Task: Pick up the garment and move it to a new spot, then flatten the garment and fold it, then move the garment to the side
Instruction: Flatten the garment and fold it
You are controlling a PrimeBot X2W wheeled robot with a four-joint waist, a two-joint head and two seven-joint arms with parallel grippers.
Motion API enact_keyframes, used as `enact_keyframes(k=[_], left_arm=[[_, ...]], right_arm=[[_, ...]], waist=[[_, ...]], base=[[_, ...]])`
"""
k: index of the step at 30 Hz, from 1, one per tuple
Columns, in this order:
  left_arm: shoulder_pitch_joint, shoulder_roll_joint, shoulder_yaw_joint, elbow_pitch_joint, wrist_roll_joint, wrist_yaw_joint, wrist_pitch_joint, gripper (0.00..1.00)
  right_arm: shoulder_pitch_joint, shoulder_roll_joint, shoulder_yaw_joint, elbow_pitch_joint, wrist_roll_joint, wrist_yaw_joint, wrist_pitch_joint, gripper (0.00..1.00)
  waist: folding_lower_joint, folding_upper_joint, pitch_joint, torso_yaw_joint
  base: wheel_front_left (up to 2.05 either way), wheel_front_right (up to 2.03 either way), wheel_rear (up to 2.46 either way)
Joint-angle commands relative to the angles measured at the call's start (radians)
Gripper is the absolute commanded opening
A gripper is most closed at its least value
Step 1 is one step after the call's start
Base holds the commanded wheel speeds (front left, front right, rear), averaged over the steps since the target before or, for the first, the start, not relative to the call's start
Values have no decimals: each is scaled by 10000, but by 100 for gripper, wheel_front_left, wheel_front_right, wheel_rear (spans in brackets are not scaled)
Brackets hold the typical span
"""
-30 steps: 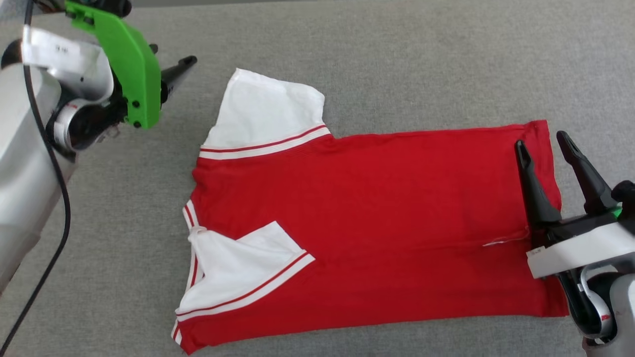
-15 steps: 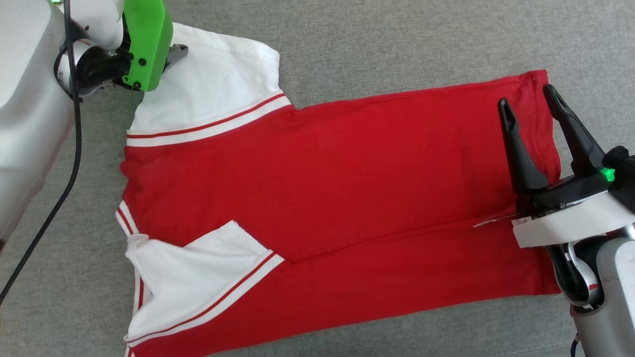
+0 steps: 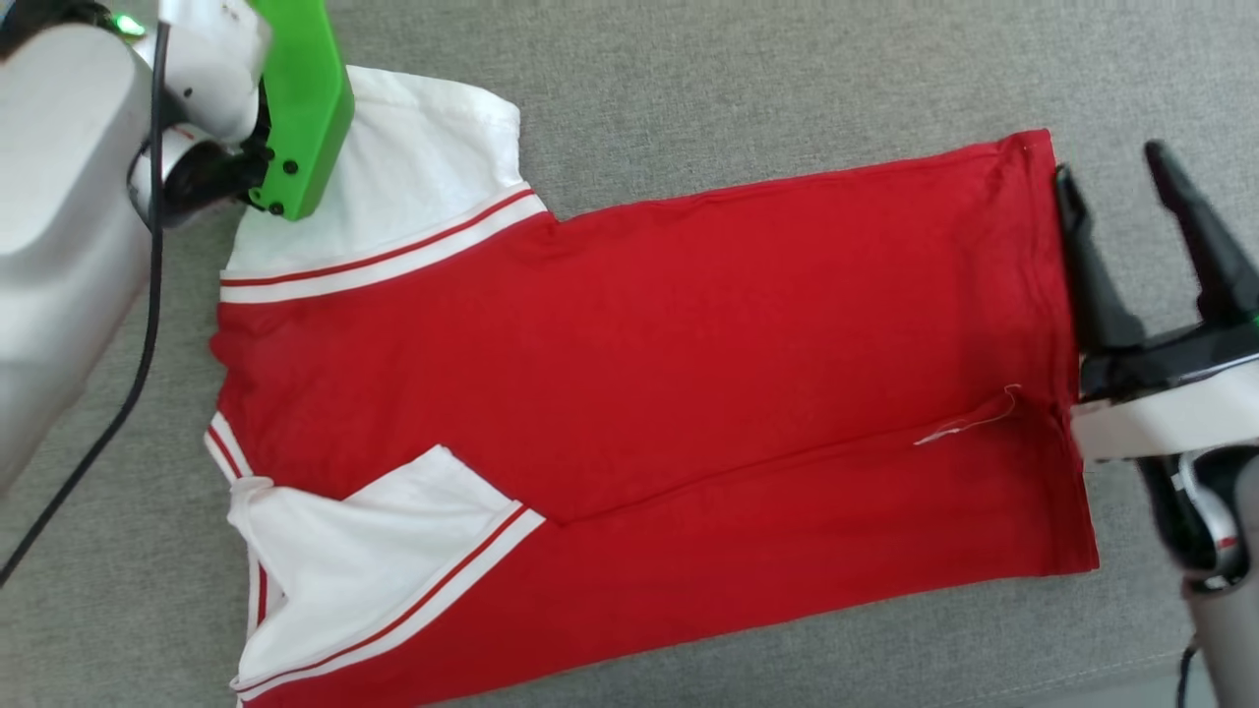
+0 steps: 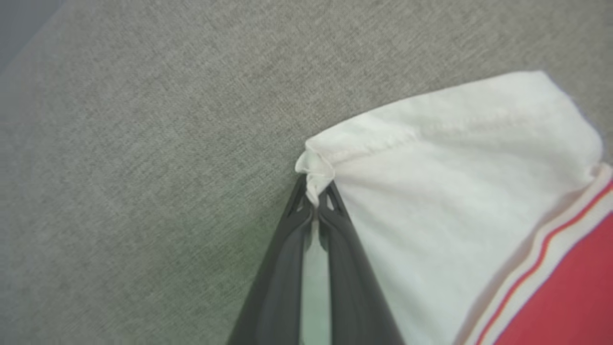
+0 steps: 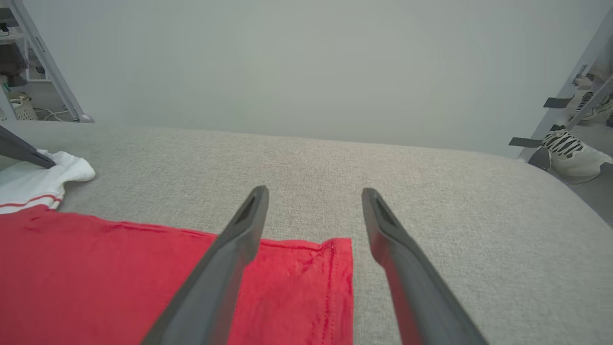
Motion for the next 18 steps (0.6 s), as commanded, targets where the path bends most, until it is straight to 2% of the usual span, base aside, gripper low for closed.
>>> enact_keyframes(k=[1,4,8,13,18], left_arm=[[494,42,-250,90,-25,-27,-216,0],[496,133,-485,-69,139,-27,-923,0],[597,87,-515,-132,152,-27,-1974,0],[764,-22,-717,-404,200,-28,-2821,0],[772,-102,-926,-757,325,-28,-3277,0]], right_arm=[[-325,-245,-106,-71,-31,-7,107,100],[-641,-828,-166,-153,12,-7,599,100],[-1218,-1786,-29,-121,306,-7,1785,100],[-2028,-3254,1012,373,1401,-7,4147,100],[-2687,-4419,2027,982,2818,-7,6598,100]], waist=[[-1,-1,-388,252],[-1,-1,-716,411],[-1,-1,-1156,708],[-1,-1,-1495,1115],[-1,-1,-1570,1428]], base=[[0,0,0],[0,0,0],[0,0,0],[0,0,0],[0,0,0]])
